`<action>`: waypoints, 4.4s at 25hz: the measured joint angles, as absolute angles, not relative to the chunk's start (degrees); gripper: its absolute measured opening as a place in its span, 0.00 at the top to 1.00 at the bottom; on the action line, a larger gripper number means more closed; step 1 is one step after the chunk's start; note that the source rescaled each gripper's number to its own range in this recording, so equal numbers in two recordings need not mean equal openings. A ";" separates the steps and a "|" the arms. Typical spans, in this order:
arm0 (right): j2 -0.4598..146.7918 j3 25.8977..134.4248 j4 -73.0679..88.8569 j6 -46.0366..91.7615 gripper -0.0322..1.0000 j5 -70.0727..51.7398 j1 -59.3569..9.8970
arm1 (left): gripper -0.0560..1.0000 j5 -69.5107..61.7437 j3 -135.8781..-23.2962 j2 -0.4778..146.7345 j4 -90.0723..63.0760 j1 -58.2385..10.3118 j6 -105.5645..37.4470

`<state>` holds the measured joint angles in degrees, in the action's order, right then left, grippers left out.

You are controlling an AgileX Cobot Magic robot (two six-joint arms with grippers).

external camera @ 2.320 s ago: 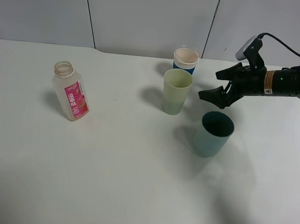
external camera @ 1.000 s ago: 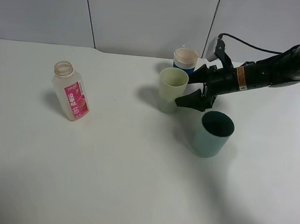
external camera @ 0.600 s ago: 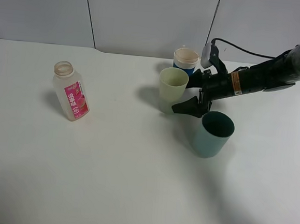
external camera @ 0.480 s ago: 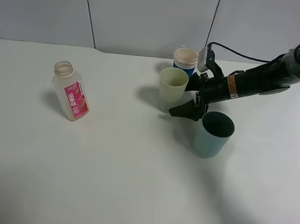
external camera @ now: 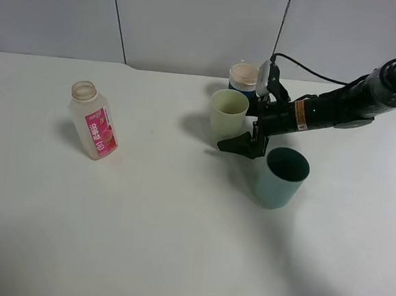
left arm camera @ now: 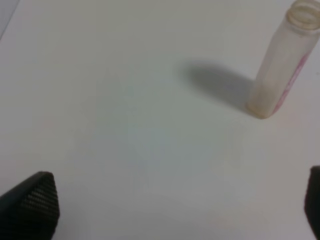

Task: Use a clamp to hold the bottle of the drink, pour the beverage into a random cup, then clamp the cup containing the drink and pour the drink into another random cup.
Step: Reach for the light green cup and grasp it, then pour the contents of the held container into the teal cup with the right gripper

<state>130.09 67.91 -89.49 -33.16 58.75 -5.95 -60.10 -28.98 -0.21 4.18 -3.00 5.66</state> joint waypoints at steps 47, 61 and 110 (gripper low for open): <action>110.73 67.82 -99.38 -59.06 0.97 52.24 -6.71 | 0.00 -60.10 -28.98 -0.21 4.18 -3.00 5.66; 95.88 58.88 -100.53 -63.56 0.97 50.29 -0.62 | 0.00 -60.10 -28.98 -0.21 4.18 -3.00 5.66; 79.05 38.17 -100.64 -46.09 0.97 41.82 17.45 | 0.00 -60.11 -28.98 -0.21 4.18 -3.00 5.66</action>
<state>79.05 38.17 -100.64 -46.09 41.82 17.45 -60.11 -28.98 -0.21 4.18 -3.00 5.66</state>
